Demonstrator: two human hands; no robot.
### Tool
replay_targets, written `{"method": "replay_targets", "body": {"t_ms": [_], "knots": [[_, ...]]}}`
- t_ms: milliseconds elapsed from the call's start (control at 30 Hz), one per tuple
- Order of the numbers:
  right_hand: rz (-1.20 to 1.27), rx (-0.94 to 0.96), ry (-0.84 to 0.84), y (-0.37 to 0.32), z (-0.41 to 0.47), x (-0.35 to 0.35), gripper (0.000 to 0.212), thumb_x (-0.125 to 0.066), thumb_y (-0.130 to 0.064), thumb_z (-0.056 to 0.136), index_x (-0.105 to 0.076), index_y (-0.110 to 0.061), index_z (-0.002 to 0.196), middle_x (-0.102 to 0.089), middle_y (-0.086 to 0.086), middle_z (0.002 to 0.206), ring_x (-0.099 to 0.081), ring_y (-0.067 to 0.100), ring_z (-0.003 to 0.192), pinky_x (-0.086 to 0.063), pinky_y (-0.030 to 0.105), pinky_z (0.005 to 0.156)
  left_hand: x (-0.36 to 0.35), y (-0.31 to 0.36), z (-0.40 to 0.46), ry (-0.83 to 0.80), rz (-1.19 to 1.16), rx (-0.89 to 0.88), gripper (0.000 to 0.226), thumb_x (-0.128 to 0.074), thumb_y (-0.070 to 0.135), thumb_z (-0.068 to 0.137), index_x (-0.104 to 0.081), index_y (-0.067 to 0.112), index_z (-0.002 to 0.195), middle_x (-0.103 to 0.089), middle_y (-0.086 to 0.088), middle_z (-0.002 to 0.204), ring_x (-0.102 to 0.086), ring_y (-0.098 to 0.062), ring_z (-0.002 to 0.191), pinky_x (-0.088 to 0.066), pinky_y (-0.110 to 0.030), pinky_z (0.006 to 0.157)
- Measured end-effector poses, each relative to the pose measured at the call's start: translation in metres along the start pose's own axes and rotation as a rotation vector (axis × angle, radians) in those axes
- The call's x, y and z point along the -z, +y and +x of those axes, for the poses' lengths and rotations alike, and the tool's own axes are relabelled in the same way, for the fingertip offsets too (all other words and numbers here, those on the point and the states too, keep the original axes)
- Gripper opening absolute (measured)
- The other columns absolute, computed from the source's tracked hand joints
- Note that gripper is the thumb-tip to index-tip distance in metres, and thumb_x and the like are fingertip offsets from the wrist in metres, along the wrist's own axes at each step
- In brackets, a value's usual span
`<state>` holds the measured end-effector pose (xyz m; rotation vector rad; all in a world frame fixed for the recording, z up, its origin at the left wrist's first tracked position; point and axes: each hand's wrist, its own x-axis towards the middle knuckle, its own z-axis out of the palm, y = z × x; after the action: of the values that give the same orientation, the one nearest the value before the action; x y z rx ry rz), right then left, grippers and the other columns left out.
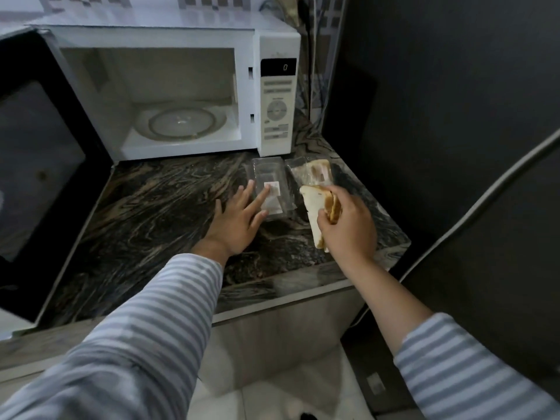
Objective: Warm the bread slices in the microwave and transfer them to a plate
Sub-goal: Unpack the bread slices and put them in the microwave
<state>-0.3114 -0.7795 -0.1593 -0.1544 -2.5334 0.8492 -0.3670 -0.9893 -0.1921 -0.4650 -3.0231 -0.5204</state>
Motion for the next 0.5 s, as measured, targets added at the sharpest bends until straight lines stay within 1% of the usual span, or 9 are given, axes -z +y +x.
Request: {"method": "replay_targets", "body": {"t_ms": [133,267,400,500], "knots": [[0.056,0.007,-0.007,-0.012,0.012,0.008,0.043,-0.061,-0.027,0.088,-0.051,-0.038,0.128,-0.057,-0.002,0.117,-0.054,0.019,0.107,-0.053,0.037,0.074,-0.006,-0.002,-0.002,-0.079,0.013,0.022,0.052,-0.017,0.049,0.101,0.002,0.046,0.150,0.009,0.006,0.161,0.008,-0.017,0.148,0.000,-0.061,0.114],[0.051,0.063,-0.024,-0.040,0.033,0.014,0.040,-0.060,-0.029,0.087,-0.054,-0.035,0.126,-0.060,-0.001,0.115,-0.056,0.020,0.106,-0.052,0.039,0.079,0.002,0.001,-0.005,-0.054,0.003,0.021,0.057,-0.020,0.052,0.099,0.007,0.046,0.148,0.007,0.004,0.162,0.008,-0.018,0.148,0.002,-0.060,0.115],[0.055,0.103,-0.077,-0.077,0.052,0.012,0.038,-0.061,-0.029,0.086,-0.056,-0.035,0.123,-0.062,-0.004,0.112,-0.058,0.020,0.103,-0.053,0.037,0.078,0.021,-0.002,-0.013,-0.013,-0.023,0.021,0.070,-0.027,0.058,0.096,0.018,0.041,0.147,0.007,0.007,0.161,0.008,-0.014,0.148,0.006,-0.057,0.116],[0.090,0.112,-0.105,-0.105,0.067,0.004,0.034,-0.062,-0.027,0.085,-0.058,-0.036,0.117,-0.064,-0.004,0.108,-0.059,0.020,0.098,-0.052,0.034,0.075,0.036,-0.020,-0.015,-0.046,0.023,0.085,0.072,-0.026,0.060,0.095,0.017,0.037,0.149,0.012,0.010,0.160,0.011,-0.012,0.147,0.007,-0.057,0.116]]}}
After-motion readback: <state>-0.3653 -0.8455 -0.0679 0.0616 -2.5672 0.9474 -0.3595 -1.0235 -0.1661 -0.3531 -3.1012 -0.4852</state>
